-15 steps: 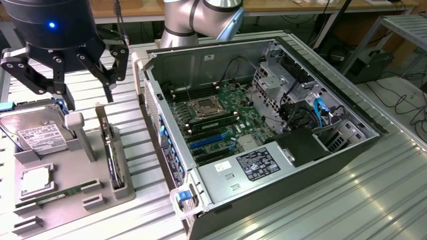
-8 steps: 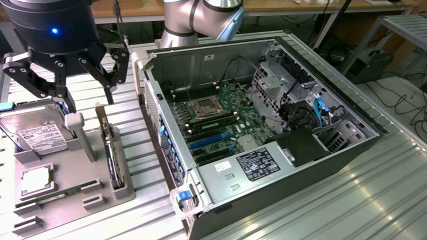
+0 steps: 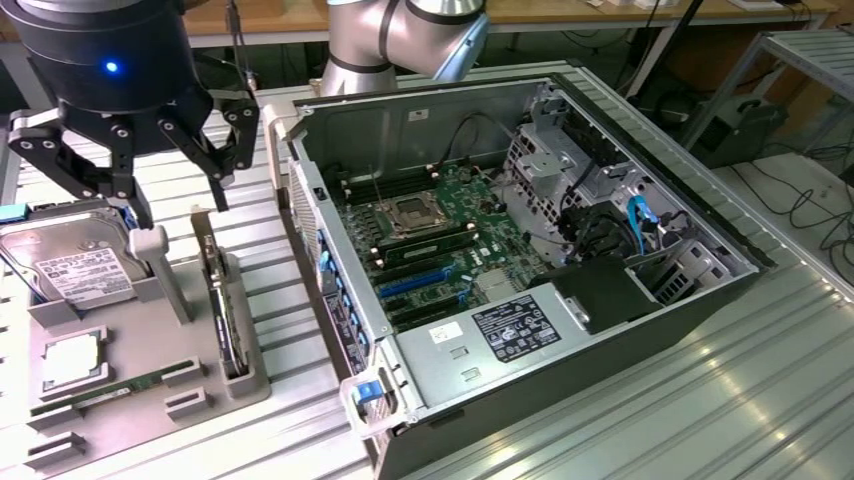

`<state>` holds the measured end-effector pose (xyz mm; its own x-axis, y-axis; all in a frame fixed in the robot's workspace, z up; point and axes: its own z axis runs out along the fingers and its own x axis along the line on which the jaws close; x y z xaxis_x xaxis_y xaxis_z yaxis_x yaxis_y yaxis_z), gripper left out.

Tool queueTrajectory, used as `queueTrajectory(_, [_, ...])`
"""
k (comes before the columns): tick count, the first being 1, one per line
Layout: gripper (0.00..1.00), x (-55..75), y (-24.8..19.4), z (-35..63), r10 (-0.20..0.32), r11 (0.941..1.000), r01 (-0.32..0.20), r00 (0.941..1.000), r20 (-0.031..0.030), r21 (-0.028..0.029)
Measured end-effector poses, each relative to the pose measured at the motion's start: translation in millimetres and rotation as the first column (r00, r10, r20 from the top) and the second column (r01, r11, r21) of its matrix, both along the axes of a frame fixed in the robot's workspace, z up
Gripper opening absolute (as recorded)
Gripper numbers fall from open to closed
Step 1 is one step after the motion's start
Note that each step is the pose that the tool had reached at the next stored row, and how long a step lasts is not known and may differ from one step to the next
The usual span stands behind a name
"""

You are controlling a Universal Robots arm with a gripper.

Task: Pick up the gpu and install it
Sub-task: 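Pick up the gpu and move the gpu toward the slot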

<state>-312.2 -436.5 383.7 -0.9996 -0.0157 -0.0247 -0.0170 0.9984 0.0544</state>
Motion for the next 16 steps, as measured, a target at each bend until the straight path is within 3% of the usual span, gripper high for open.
queueTrajectory(16, [0.60,0.0,-0.5,-8.0,0.000,1.0000,0.000,1.0000,0.0001,0.0001])
